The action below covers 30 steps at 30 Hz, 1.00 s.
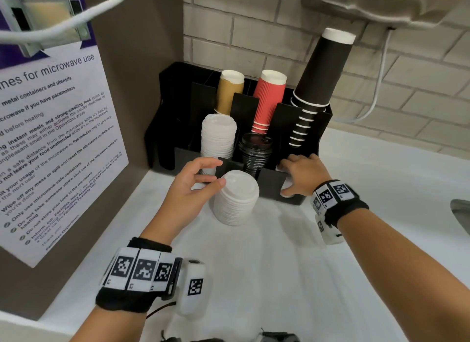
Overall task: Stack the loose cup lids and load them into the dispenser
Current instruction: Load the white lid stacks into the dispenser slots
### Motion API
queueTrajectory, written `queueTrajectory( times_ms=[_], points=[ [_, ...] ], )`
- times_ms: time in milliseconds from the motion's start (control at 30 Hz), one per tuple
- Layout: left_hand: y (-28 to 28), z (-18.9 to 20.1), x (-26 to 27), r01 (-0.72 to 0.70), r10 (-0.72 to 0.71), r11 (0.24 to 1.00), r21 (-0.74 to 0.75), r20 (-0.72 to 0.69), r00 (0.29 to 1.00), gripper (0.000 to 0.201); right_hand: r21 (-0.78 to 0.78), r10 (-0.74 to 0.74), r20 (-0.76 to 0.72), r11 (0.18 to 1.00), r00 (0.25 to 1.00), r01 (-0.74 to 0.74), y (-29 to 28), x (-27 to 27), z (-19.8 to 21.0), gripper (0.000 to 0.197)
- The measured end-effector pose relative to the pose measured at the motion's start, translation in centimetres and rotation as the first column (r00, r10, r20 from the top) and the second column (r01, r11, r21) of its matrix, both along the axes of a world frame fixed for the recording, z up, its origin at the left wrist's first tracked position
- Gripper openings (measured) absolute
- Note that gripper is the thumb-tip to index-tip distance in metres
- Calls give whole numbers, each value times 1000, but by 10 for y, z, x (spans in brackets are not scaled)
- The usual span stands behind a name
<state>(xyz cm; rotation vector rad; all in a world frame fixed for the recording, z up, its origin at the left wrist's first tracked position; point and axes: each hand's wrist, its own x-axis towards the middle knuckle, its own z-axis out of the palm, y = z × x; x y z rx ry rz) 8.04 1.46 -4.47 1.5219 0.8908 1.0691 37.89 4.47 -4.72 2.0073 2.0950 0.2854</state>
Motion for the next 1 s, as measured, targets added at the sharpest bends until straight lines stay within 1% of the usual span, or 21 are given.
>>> queueTrajectory(
  times_ms=[200,300,333,367,400,433,467,500,533,567,600,633,667,733,833,900,1000],
  points=[
    [1,0,1,6,-6,1000,6,3,1000,29,28,-7,23,1000,1000,7,-2,-2,-1,73],
    [2,-1,-1,-2,2,1000,6,8,1000,29,-14,-22,11,1000,1000,22,-3,-4,0,73],
    [3,-1,-2,-6,6,1000,4,11,1000,29,-46,-41,-17,998,999,40,-5,-4,2,73],
    [4,-1,-3,-10,10,1000,4,16,1000,29,-72,-71,-83,995,994,65,-7,-5,5,71],
    [5,-1,-5,-15,14,1000,6,23,1000,30,-58,-94,-198,995,976,84,-10,-7,9,68],
    [6,-1,-6,-19,18,1000,10,30,999,30,21,-90,-355,994,931,104,-13,-8,11,62],
    [7,-1,-7,-24,23,1000,13,34,999,29,148,-47,-519,979,853,143,-18,-10,13,56],
    [8,-1,-8,-30,29,999,16,39,999,29,286,47,-656,939,753,191,-25,-17,14,50],
    [9,-1,-9,-36,35,999,18,46,998,29,378,142,-744,895,653,236,-32,-28,15,45],
    [11,-1,-9,-43,41,999,20,53,998,29,407,203,-796,877,570,255,-38,-41,15,41],
    [12,-1,-10,-47,46,999,22,59,997,29,394,230,-829,887,510,240,-44,-56,14,38],
    [13,-1,-10,-51,49,998,23,64,997,29,358,230,-849,912,475,199,-46,-70,10,37],
    [15,0,-10,-54,52,998,26,69,996,29,310,213,-861,940,462,145,-48,-82,5,38],
    [16,-1,-9,-58,56,998,34,74,996,29,231,169,-868,970,466,79,-47,-99,-1,44],
    [15,-3,-10,-61,58,997,44,78,995,28,185,126,-861,980,493,72,-42,-110,-7,57],
    [15,-5,-11,-65,62,997,44,73,995,28,128,70,-846,989,528,75,-39,-114,-9,63],
    [14,-6,-13,-69,67,997,36,64,996,28,89,27,-818,993,575,79,-34,-118,-11,66]
  ],
)
